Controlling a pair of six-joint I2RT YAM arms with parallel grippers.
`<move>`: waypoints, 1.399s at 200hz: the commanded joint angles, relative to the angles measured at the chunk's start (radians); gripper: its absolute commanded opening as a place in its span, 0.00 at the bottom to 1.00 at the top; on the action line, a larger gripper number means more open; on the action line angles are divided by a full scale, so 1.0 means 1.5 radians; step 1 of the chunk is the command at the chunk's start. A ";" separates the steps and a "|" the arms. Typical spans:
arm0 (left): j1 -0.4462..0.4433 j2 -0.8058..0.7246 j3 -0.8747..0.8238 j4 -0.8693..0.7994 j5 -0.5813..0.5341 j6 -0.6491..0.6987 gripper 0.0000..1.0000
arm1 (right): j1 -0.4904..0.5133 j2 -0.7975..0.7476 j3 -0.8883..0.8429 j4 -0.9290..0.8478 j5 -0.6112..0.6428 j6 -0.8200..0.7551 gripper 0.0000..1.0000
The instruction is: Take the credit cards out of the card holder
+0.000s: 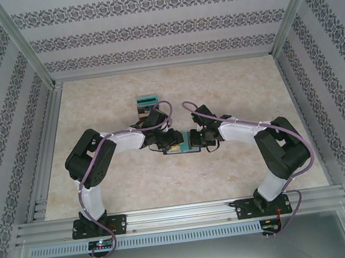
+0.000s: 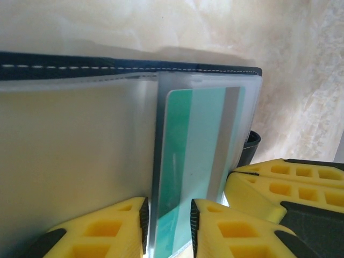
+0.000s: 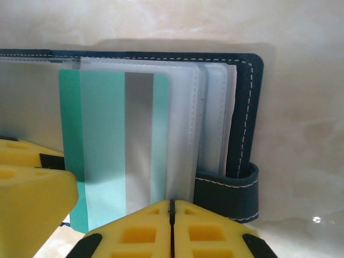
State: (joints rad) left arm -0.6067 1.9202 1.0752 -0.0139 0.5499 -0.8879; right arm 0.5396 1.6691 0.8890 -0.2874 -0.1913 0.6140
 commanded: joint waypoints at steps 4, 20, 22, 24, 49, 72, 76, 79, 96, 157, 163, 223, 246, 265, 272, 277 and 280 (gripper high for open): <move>0.002 0.013 -0.006 0.026 0.017 -0.009 0.26 | 0.009 0.017 0.009 -0.006 -0.008 -0.003 0.10; 0.002 0.015 -0.010 0.036 0.022 -0.013 0.20 | 0.009 0.016 0.008 -0.007 -0.007 -0.003 0.10; 0.002 0.015 -0.010 0.037 0.023 -0.015 0.20 | 0.009 0.015 0.008 -0.007 -0.006 -0.002 0.10; 0.002 0.015 -0.010 0.037 0.025 -0.015 0.19 | 0.009 0.015 0.008 -0.007 -0.006 -0.002 0.10; 0.002 0.011 -0.014 0.037 0.023 -0.015 0.11 | 0.009 0.013 0.005 -0.009 -0.002 -0.001 0.10; 0.003 0.004 -0.020 0.036 0.015 -0.013 0.02 | 0.009 0.012 0.002 -0.010 0.000 -0.001 0.11; 0.004 0.001 -0.023 0.037 0.014 -0.013 0.02 | 0.009 0.012 0.002 -0.010 0.000 -0.001 0.11; 0.005 -0.001 -0.025 0.037 0.011 -0.013 0.02 | 0.009 0.012 0.001 -0.011 0.000 -0.001 0.10; 0.012 -0.012 -0.037 0.037 0.007 -0.010 0.01 | 0.009 0.012 0.000 -0.010 0.001 -0.001 0.10; 0.045 -0.065 -0.091 0.033 -0.002 0.005 0.00 | 0.007 0.012 -0.002 -0.012 0.005 -0.001 0.11; 0.049 -0.070 -0.095 0.030 -0.002 0.008 0.00 | 0.007 0.012 -0.003 -0.013 0.005 -0.001 0.10; 0.078 -0.136 -0.119 -0.029 -0.013 0.048 0.00 | 0.005 0.001 -0.009 -0.016 0.010 0.000 0.11; 0.084 -0.184 -0.117 -0.085 -0.036 0.079 0.00 | 0.003 -0.009 -0.009 -0.017 0.012 -0.002 0.12; 0.083 -0.224 -0.105 -0.145 -0.067 0.108 0.00 | 0.000 -0.019 -0.004 -0.020 0.013 -0.008 0.15; 0.084 -0.237 -0.096 -0.169 -0.075 0.125 0.00 | -0.002 -0.025 -0.001 -0.022 0.013 -0.012 0.16; 0.084 -0.246 -0.090 -0.184 -0.079 0.137 0.00 | -0.004 -0.030 0.002 -0.024 0.013 -0.014 0.17; 0.084 -0.252 -0.087 -0.192 -0.082 0.144 0.00 | -0.005 -0.034 0.004 -0.026 0.013 -0.015 0.17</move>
State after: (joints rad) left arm -0.4911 1.6142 0.9039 -0.1387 0.4923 -0.7811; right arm 0.5404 1.6680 0.8890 -0.2893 -0.1883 0.6132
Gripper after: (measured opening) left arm 0.053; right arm 0.155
